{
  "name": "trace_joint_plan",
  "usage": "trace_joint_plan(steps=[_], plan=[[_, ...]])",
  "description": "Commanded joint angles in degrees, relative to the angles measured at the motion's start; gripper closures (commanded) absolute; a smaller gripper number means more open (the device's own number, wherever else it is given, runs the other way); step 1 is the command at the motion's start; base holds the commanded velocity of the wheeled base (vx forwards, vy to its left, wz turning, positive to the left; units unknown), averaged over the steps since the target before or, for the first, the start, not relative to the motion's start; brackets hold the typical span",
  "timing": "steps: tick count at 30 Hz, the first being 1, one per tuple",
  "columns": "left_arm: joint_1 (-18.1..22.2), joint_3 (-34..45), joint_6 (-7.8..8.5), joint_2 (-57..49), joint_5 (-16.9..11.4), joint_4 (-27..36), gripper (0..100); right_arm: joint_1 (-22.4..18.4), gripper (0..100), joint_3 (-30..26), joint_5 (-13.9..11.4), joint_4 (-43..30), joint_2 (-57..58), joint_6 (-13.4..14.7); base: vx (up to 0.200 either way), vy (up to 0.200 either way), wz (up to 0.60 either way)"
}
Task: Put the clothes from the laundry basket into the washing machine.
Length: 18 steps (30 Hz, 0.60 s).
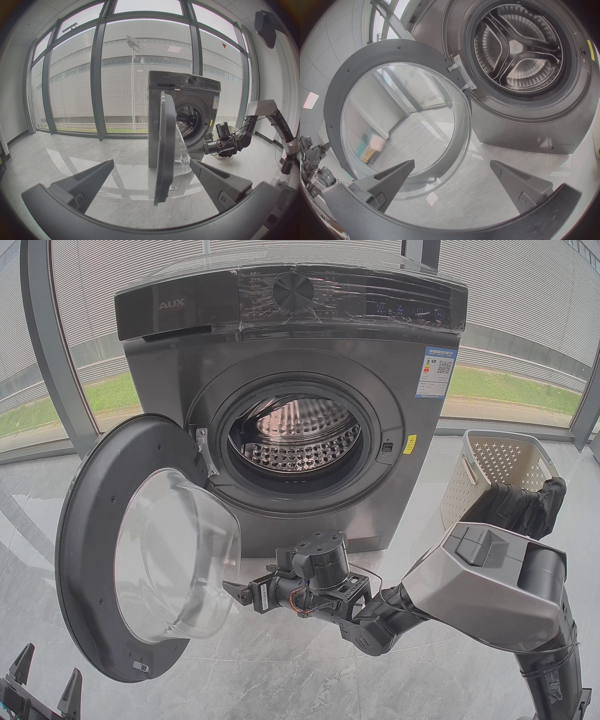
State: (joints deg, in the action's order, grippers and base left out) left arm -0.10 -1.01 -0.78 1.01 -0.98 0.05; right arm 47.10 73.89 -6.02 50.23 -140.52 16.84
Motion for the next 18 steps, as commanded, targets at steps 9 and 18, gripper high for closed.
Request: trace_joint_plan(steps=[9, 18], plan=[[0.01, 1.01, -0.01, -1.01, -0.08, 0.04, 0, 0.97, 0, 8.47, 4.18, -0.57, -4.59, 0.22, 0.0, 0.0, 0.0], [0.01, 1.01, -0.01, -1.01, -0.08, -0.05, 0, 1.32, 0, 10.31, 5.49, -0.57, -5.11, 1.89, 0.0, 0.0, 0.0]])
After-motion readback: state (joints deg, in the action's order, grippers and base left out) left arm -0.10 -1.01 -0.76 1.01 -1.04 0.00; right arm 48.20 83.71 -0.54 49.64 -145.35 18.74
